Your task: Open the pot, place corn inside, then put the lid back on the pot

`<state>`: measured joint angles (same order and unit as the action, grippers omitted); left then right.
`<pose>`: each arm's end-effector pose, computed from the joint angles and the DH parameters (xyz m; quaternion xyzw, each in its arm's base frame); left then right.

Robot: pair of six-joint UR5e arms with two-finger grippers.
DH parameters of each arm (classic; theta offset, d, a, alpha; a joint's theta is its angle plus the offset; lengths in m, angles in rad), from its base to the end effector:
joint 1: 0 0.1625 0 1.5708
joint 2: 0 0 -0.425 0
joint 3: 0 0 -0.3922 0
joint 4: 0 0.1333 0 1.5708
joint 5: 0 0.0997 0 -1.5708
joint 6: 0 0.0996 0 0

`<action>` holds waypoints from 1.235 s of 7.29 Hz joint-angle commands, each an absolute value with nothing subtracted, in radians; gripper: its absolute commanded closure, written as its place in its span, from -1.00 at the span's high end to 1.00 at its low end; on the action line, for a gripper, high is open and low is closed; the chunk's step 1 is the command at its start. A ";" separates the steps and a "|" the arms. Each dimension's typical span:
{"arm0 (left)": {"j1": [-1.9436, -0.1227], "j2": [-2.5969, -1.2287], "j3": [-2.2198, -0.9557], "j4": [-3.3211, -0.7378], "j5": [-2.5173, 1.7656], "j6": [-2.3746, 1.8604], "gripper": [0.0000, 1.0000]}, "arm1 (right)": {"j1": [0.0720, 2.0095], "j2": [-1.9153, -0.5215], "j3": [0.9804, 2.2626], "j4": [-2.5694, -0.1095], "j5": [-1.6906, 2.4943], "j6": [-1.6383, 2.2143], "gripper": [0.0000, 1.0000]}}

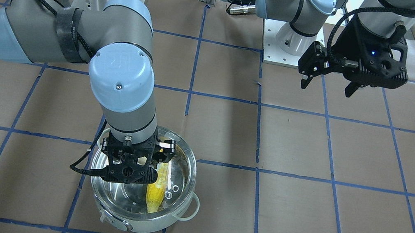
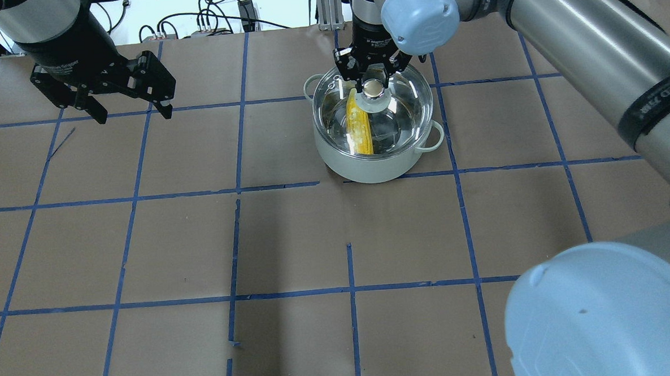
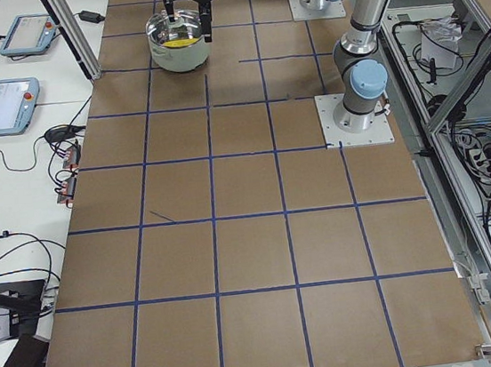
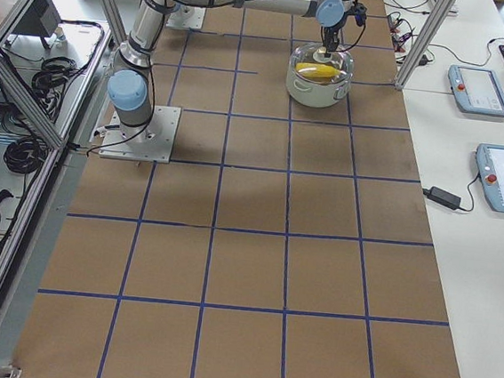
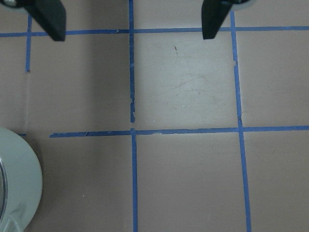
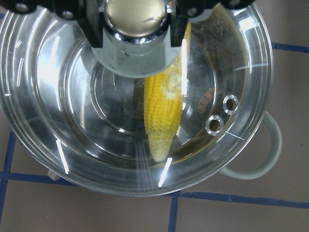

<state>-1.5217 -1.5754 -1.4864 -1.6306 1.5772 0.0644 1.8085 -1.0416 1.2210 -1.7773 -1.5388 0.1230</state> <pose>-0.1082 -0.5005 0.5212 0.0076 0.9999 -0.0098 0.0038 0.2981 -0.6509 0.3626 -0.0575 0.9981 -0.0105 0.0182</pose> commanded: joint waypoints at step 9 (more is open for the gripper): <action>-1.522 -1.574 -1.488 -1.631 1.577 0.063 1.00 | 1.793 -1.025 1.128 -1.763 -1.537 0.101 0.32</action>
<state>-1.5217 -1.5743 -1.4879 -1.6306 1.5758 0.0630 1.8022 -1.0221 1.1632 -1.7731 -1.5276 0.1100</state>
